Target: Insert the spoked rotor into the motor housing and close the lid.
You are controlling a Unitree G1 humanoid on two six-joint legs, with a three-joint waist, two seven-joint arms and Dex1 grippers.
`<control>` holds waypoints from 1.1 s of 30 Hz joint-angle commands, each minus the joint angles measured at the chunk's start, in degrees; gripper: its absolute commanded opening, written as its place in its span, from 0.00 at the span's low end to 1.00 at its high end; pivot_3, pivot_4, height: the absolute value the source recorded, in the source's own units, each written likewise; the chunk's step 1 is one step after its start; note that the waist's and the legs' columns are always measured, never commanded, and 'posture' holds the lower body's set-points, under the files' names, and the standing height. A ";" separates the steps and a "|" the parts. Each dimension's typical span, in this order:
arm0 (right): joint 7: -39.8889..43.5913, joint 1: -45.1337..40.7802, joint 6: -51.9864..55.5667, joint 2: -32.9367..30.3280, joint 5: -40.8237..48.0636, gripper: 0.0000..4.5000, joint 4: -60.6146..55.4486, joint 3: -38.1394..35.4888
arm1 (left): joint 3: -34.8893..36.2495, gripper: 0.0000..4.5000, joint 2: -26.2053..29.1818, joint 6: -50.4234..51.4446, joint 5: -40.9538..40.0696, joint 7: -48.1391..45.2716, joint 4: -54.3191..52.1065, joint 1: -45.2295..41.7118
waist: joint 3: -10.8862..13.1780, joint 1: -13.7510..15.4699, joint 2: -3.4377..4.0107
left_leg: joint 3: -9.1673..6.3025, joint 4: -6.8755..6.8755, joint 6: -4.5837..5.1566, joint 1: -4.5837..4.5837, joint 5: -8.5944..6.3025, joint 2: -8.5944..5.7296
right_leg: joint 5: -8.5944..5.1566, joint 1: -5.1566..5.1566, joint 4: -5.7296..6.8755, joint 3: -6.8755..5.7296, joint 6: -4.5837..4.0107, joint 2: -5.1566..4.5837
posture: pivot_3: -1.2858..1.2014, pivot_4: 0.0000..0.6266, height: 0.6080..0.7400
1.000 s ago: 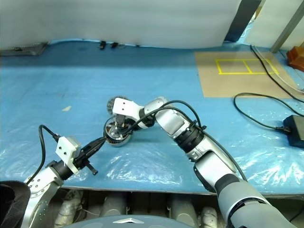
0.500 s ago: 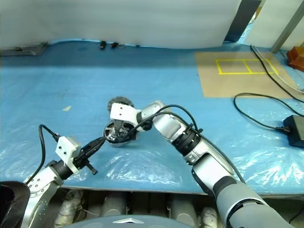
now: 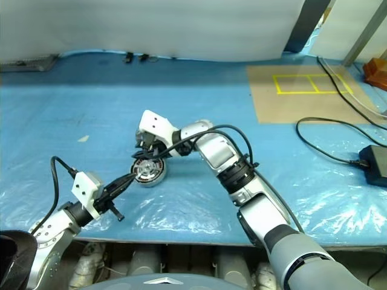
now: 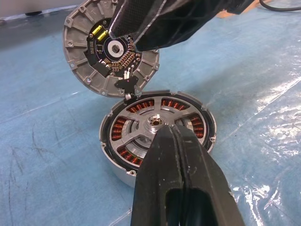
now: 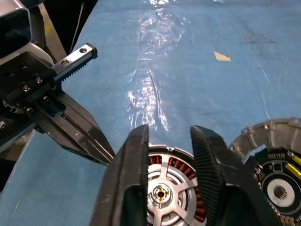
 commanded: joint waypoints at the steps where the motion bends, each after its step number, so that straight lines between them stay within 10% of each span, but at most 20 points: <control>1: -1.90 0.97 -2.43 1.95 0.08 0.02 1.15 -0.05 | 1.81 0.00 0.10 -1.38 -0.26 0.40 -0.41 -0.19 | 0.00 -0.01 0.00 | 0.00 0.00 0.00 0.00 0.00 -0.01 | 0.00 0.00 0.00 0.00 0.00 0.00 | 0.52 0.24 1.00; 11: -5.80 4.04 -11.59 1.34 -9.97 0.01 13.31 7.93 | 1.83 0.00 0.46 -2.13 0.62 0.53 0.69 -1.46 | -0.01 0.00 0.04 | 0.01 -0.01 -0.01 0.02 0.00 -0.03 | 0.00 0.02 -0.01 0.01 0.00 -0.03 | 0.52 0.24 1.00; 19: -2.76 5.22 -14.26 2.72 -0.56 0.01 5.48 -1.87 | 1.65 0.00 0.50 -2.60 1.29 0.22 2.21 -2.85 | 0.00 0.00 0.02 | -0.01 0.01 0.01 0.00 0.00 -0.01 | 0.00 0.00 0.01 0.01 0.00 -0.02 | 0.52 0.24 1.00; 33: 7.43 11.66 1.26 -19.05 6.58 0.01 -5.66 -6.11 | 0.58 0.00 -0.13 -0.57 -2.79 -2.64 2.71 -3.60 | -0.01 -0.16 -0.02 | 0.02 0.02 0.02 -0.01 0.00 0.00 | -0.02 0.14 -0.03 0.01 0.05 0.01 | 0.52 0.24 1.00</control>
